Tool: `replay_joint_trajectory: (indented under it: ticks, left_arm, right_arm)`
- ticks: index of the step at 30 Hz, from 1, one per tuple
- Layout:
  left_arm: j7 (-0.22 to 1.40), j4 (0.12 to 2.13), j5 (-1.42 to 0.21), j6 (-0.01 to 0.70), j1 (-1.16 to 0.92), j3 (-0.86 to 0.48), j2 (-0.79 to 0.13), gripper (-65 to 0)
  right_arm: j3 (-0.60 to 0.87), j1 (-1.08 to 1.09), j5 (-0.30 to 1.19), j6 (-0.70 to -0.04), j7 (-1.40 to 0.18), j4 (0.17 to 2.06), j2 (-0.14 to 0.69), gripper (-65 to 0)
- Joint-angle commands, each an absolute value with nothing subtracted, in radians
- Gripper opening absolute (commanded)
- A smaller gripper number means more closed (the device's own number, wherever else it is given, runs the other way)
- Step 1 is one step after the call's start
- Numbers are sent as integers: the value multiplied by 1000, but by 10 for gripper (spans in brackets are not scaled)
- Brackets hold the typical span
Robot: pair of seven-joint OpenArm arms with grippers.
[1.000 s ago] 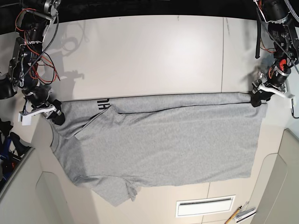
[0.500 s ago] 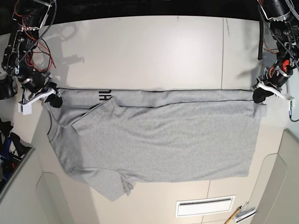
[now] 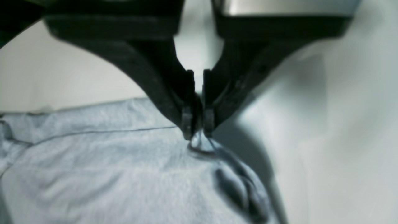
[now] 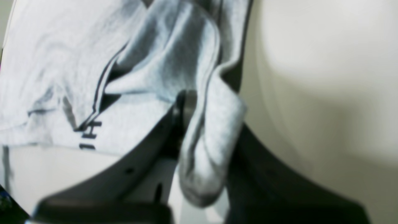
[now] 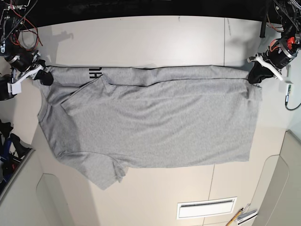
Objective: Fold the T-shirt properly
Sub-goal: 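Pull the held edge away from the hem with both grippers, release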
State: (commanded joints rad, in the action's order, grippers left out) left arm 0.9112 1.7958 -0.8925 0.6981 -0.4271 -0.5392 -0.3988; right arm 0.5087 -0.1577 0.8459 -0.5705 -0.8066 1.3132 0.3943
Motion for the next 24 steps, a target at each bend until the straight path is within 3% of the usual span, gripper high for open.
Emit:
replay_joint_trajectory:
  ticks: [13,24]
  left_arm:
    - [957,1808,-910,698,-544,-654,-399,-650]
    - [1048,1810,-947,698,-588,-674,-399,-650]
  right_arm:
    - [509,-231,910,-574,-891,1316,504,-650]
    - [511,-309,929,-576,-907,1319,510,-650]
